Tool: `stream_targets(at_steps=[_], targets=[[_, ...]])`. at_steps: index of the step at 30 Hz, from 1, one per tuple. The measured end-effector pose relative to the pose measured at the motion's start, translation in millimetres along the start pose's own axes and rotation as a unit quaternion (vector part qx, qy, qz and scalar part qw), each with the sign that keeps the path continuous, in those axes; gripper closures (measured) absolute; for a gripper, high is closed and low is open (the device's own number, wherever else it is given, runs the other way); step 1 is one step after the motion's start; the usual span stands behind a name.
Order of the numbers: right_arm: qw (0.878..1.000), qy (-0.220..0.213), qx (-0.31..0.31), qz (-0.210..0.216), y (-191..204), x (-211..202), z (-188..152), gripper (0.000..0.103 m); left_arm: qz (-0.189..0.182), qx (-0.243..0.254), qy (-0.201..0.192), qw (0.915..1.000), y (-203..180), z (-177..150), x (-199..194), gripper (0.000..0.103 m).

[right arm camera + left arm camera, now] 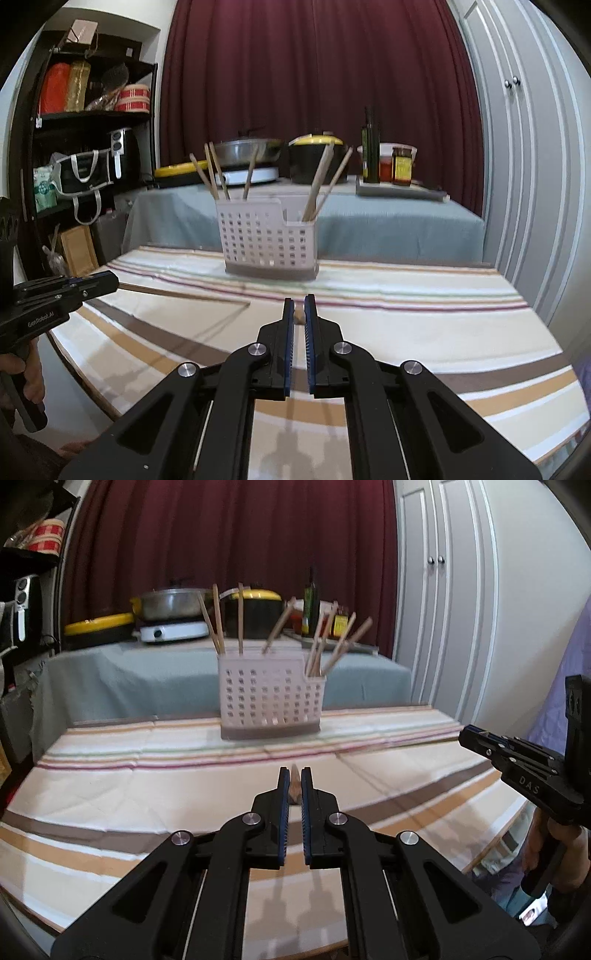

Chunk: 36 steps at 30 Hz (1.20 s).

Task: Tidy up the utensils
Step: 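Lift both held chopsticks upright and carry them above the caddy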

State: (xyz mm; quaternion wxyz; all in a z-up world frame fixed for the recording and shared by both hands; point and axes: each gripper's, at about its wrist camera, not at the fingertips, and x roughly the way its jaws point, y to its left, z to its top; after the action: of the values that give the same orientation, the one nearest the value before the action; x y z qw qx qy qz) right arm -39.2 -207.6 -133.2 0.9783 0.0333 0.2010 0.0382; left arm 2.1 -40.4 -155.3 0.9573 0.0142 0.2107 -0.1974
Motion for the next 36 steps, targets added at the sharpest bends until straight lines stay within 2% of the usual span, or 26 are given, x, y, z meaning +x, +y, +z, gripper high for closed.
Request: stream_targets(at_steps=[9, 14, 18, 36], targets=[[0.999, -0.034, -0.003, 0.002, 3.2, -19.8, 32.8, 0.097, 0.027, 0.002, -0.041, 0.9988, 6.4, 37.1, -33.5, 0.096], [1.000, -0.022, -0.003, 0.003, 2.8, -17.6, 45.6, 0.097, 0.045, 0.000, -0.046, 0.9979, 11.9, 49.7, -40.2, 0.096], [1.000, -0.019, -0.008, -0.002, 3.0, -9.4, 52.1, 0.097, 0.058, -0.006, -0.046, 0.9973, 17.9, 54.8, -34.1, 0.096], [0.999, -0.049, 0.001, 0.000, -6.0, 32.2, 79.5, 0.096, 0.069, -0.032, -0.062, 0.9952, 38.7, 82.2, 5.7, 0.096]])
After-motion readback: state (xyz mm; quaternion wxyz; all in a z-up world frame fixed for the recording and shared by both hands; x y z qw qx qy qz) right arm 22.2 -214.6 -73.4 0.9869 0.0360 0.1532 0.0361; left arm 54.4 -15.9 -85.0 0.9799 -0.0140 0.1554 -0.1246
